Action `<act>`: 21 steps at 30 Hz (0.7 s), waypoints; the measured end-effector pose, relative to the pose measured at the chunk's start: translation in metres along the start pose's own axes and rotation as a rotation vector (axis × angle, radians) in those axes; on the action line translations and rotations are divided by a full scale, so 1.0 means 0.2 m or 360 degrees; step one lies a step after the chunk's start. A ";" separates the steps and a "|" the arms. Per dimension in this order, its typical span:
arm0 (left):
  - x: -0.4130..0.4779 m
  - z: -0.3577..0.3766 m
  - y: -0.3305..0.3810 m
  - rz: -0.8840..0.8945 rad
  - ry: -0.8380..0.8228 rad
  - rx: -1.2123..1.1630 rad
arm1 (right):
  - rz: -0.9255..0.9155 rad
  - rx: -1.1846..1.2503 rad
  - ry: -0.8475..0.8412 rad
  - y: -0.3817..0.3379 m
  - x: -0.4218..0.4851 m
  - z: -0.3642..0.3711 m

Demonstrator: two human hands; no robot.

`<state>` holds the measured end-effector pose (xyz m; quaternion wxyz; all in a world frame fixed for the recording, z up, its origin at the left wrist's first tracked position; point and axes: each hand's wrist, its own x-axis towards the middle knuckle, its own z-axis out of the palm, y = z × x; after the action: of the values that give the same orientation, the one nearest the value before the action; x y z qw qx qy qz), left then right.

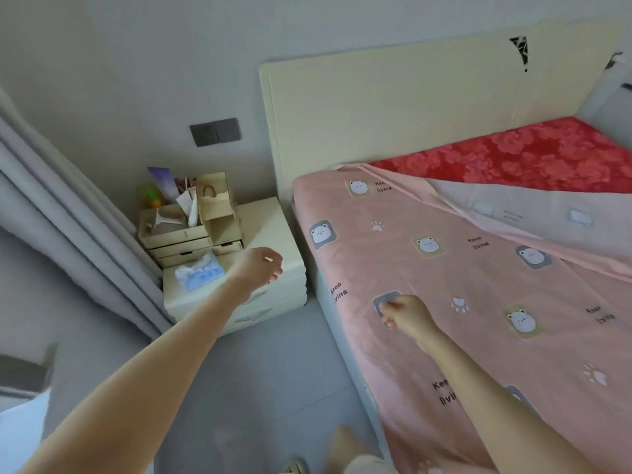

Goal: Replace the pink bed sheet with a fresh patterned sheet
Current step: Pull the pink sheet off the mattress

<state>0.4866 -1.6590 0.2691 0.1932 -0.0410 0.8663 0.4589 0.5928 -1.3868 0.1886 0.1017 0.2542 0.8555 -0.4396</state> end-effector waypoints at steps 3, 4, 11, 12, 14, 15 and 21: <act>0.39 0.04 0.04 -0.0065 -0.0025 -0.0005 | 0.0077 -0.0005 0.0000 -0.12 0.29 0.03; 0.51 0.06 0.05 -0.0088 -0.0038 -0.0008 | 0.0097 0.0000 0.0012 -0.16 0.39 0.03; 1.39 0.22 0.05 -0.0351 0.0076 -0.0130 | 0.0223 -0.0230 -0.0216 -0.31 1.24 0.16; 1.50 0.24 0.05 -0.0388 0.0115 -0.0164 | 0.0231 -0.0283 -0.0247 -0.32 1.33 0.18; 1.73 0.27 0.05 -0.0427 0.0195 -0.0209 | 0.0276 -0.0322 -0.0285 -0.35 1.53 0.23; 1.83 0.29 0.06 -0.0442 0.0230 -0.0224 | 0.0304 -0.0302 -0.0287 -0.38 1.61 0.25; 2.47 0.43 0.01 -0.0632 0.0239 -0.0229 | 0.0423 -0.0270 -0.0288 -0.48 2.10 0.39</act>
<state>0.0567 -1.5359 0.0435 0.2112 -0.2587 0.8181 0.4681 0.1824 -1.3518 0.0427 0.2566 0.3149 0.8357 -0.3695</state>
